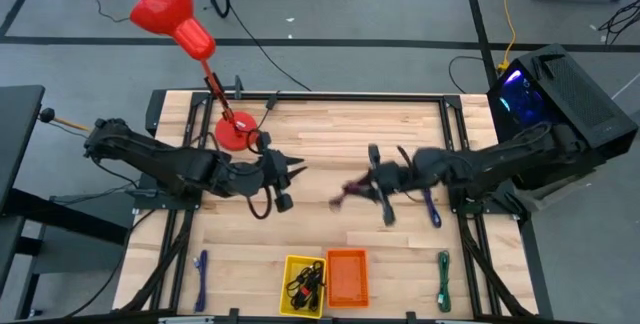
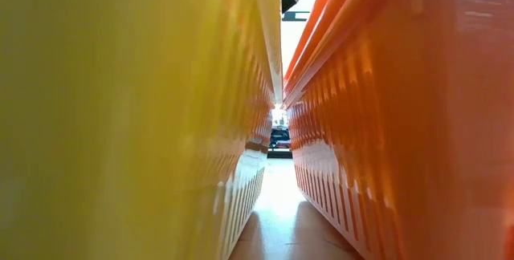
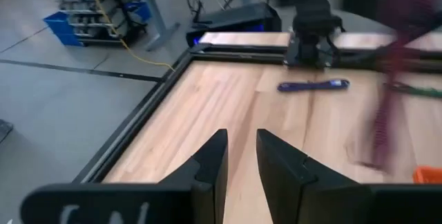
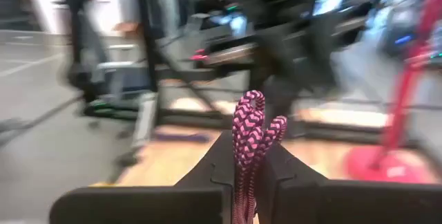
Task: Pick & Place USB Port
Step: Put the black and pink charger cable into the orange bin
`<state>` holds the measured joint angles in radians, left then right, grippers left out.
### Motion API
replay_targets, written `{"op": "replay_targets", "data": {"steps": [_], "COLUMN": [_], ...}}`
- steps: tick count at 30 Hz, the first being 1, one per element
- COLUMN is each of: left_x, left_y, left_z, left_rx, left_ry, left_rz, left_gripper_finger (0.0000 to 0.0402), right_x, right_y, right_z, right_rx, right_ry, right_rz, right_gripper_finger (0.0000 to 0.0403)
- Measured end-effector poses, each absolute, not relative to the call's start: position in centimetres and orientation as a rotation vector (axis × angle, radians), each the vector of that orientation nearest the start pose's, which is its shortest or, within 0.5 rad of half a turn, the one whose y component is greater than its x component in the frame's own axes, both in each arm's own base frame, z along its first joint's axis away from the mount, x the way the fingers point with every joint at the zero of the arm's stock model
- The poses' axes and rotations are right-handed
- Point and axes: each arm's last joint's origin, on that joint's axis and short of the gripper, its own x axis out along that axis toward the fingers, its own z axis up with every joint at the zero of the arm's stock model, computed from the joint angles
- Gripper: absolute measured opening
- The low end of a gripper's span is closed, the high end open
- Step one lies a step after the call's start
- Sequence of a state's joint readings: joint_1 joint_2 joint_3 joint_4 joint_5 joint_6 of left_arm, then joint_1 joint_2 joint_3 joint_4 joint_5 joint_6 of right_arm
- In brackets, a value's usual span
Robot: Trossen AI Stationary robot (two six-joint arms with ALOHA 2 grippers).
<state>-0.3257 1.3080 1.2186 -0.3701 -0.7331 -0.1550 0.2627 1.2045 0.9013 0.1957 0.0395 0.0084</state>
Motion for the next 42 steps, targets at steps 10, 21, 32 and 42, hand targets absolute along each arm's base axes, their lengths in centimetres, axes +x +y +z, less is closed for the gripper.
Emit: {"op": "replay_targets", "data": {"steps": [10,21,32,42], "left_x": [26.3,26.4,26.4,26.4], "left_y": [-7.1,-7.1,-7.2,-7.2], "left_z": [36.1,36.1,36.1,36.1], "left_rx": [0.068,0.04,0.022,0.023], "left_ry": [0.364,0.359,0.357,0.357], "left_rz": [0.434,0.438,0.434,0.434], "left_gripper_finger": [0.0078,0.0078,0.0078,0.0078], "right_x": [23.3,24.7,26.1,26.3], "right_y": [16.3,22.5,23.3,23.3], "right_z": [30.3,25.0,21.8,21.8], "right_rx": [0.092,0.168,0.115,0.119], "right_ry": [0.24,0.265,0.28,0.27], "right_rz": [0.363,0.366,0.26,0.268], "right_gripper_finger": [0.0019,0.0019,0.0019,0.0019]}}
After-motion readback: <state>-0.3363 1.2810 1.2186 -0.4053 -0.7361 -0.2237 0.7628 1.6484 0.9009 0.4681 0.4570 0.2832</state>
